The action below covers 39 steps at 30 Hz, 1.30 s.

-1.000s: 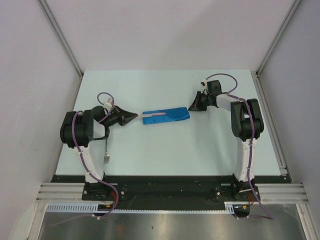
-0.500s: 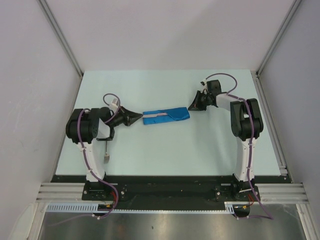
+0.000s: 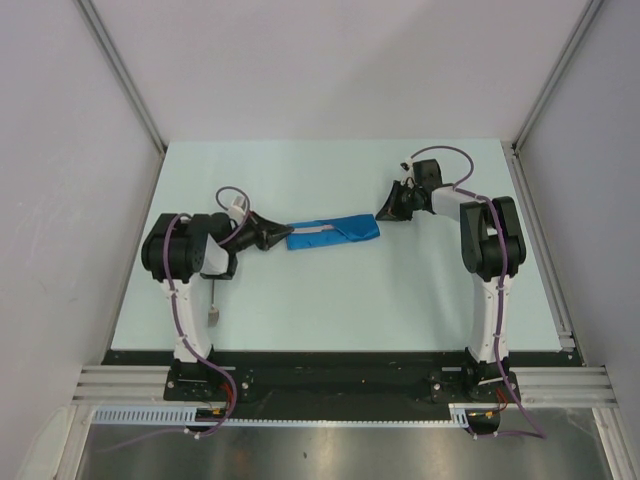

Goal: Fold the napkin into a case and place the utensils inside
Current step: Insert the knife into the folded napkin.

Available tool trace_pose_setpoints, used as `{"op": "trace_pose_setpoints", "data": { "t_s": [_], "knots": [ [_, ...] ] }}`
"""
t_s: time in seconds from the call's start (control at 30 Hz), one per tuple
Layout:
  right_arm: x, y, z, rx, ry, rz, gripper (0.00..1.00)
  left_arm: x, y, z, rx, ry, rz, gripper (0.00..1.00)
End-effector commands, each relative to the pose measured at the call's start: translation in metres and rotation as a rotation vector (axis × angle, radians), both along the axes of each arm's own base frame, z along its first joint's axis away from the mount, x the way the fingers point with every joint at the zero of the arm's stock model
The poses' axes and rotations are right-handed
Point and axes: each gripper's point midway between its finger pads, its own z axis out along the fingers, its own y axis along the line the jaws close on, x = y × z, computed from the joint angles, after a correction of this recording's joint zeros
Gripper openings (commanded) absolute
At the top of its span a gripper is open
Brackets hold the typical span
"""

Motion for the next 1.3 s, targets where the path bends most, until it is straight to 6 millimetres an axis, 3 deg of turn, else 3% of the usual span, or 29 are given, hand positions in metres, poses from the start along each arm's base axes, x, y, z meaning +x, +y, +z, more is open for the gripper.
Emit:
{"op": "trace_pose_setpoints", "data": {
  "t_s": [0.0, 0.27, 0.43, 0.6, 0.73, 0.83, 0.97, 1.13, 1.27],
  "knots": [
    [0.008, 0.002, -0.005, -0.014, -0.011, -0.001, 0.01, 0.009, -0.007, 0.003, 0.002, -0.047, 0.002, 0.0],
    [0.007, 0.003, -0.007, -0.013, -0.008, 0.001, 0.01, 0.01, -0.017, -0.01, 0.026, 0.012, -0.024, 0.02],
    [0.008, 0.003, -0.005, -0.014, -0.012, 0.004, 0.01, 0.012, -0.016, -0.015, 0.073, 0.044, -0.034, 0.09],
    [0.007, 0.004, -0.004, -0.012, -0.012, 0.007, 0.01, 0.012, -0.013, -0.017, 0.149, 0.075, -0.042, 0.34],
    [0.005, 0.002, -0.004, -0.016, -0.009, 0.007, 0.01, 0.013, -0.009, -0.002, 0.235, 0.06, -0.059, 0.41],
    [0.005, 0.003, -0.003, -0.014, -0.011, 0.009, 0.01, 0.014, -0.003, -0.003, 0.317, 0.091, -0.062, 0.45],
    [0.005, 0.002, 0.0, -0.02, -0.019, 0.007, 0.01, 0.014, 0.005, 0.002, 0.434, 0.115, -0.08, 0.76],
    [0.005, 0.004, 0.001, -0.009, -0.021, 0.005, 0.01, 0.009, -0.001, 0.001, 0.462, 0.212, -0.124, 0.74],
    [0.002, 0.006, 0.001, -0.008, -0.02, 0.009, 0.01, 0.012, -0.019, 0.007, 0.548, 0.218, -0.17, 0.75]
  ]
}}
